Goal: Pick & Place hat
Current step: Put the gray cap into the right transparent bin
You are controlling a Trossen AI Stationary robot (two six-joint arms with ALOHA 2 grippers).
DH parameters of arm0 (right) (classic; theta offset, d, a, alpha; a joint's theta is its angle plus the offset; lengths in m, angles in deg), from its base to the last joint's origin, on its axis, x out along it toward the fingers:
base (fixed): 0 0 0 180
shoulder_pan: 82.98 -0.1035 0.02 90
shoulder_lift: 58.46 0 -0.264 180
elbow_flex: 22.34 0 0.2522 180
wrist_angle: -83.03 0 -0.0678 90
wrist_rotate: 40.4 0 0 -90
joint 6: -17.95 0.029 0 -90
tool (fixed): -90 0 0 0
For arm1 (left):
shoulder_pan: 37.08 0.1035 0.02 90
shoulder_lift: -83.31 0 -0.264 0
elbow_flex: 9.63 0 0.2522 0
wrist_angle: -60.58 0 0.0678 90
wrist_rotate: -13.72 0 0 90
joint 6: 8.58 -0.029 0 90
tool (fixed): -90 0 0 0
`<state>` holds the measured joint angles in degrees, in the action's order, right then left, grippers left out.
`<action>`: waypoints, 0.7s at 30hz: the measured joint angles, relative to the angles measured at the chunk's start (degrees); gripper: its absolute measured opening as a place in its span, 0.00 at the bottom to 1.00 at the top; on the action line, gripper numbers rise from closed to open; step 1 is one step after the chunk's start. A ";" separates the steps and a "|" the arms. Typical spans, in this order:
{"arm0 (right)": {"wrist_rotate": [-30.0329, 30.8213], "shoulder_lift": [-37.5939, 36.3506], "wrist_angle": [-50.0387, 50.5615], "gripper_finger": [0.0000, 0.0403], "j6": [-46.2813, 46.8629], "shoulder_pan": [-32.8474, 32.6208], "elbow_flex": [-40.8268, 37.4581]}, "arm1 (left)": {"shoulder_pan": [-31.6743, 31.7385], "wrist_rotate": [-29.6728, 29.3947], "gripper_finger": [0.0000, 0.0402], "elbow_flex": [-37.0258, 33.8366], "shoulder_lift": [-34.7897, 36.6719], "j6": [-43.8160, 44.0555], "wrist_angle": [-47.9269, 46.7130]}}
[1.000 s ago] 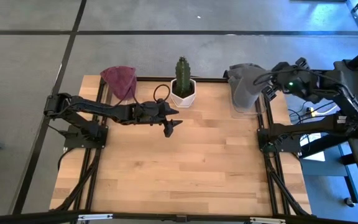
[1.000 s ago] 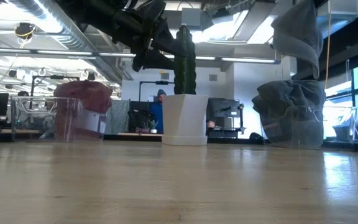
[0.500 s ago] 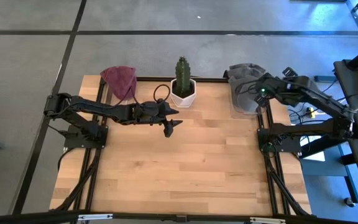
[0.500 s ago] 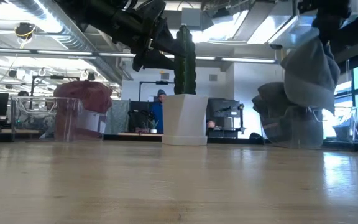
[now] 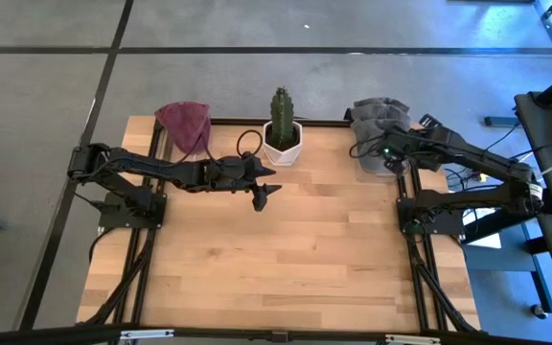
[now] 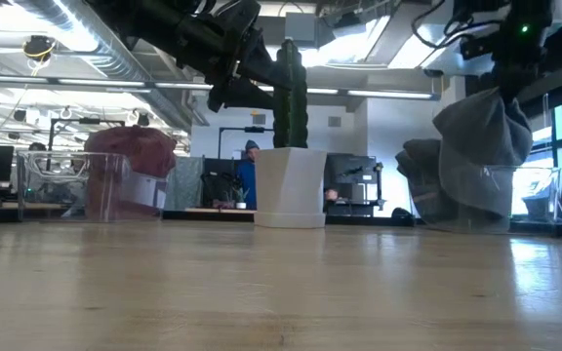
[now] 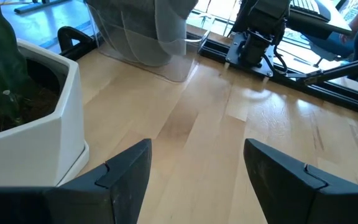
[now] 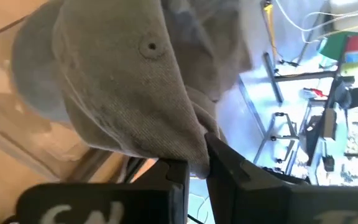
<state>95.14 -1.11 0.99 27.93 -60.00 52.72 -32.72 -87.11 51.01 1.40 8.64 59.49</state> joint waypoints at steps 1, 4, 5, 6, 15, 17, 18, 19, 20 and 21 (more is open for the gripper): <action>-0.54 0.24 -0.43 0.09 0.02 -0.37 -0.60 | 0.00 0.00 0.62 0.00 0.00 0.00 0.00; -3.37 1.50 -1.78 0.09 -0.59 -1.84 -1.87 | 0.00 0.00 0.62 0.00 0.00 0.00 0.00; -3.97 1.99 -2.57 0.09 -1.18 -2.30 -2.37 | 0.00 0.00 0.62 0.00 0.00 0.00 0.00; -4.09 2.57 -3.22 0.09 -1.49 -2.79 -2.82 | 0.00 0.00 0.62 0.00 0.00 0.00 0.00; -4.68 9.58 -8.44 0.11 -1.55 -5.40 -5.69 | 0.00 0.00 0.62 0.00 0.00 0.00 -0.02; -4.66 11.09 -9.57 0.11 -1.99 -5.72 -5.71 | 0.00 0.00 0.62 0.00 0.00 0.00 -0.03; -4.66 11.63 -9.70 0.11 -2.72 -5.79 -5.71 | 0.00 0.00 0.62 0.00 0.00 0.00 -0.04; -4.66 12.08 -9.53 0.11 -2.91 -5.83 -5.70 | 0.00 0.00 0.62 0.00 0.00 0.00 -0.05; -4.71 12.44 -9.23 0.11 -3.29 -5.83 -5.71 | 0.00 0.00 0.62 0.00 0.00 0.00 -0.13; -4.68 12.62 -8.94 0.11 -3.92 -5.81 -5.71 | 0.00 0.00 0.62 0.00 0.00 0.00 -0.28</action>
<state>90.47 11.51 -7.95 24.01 -65.81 47.01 -32.72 -87.11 51.01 1.40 8.64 59.21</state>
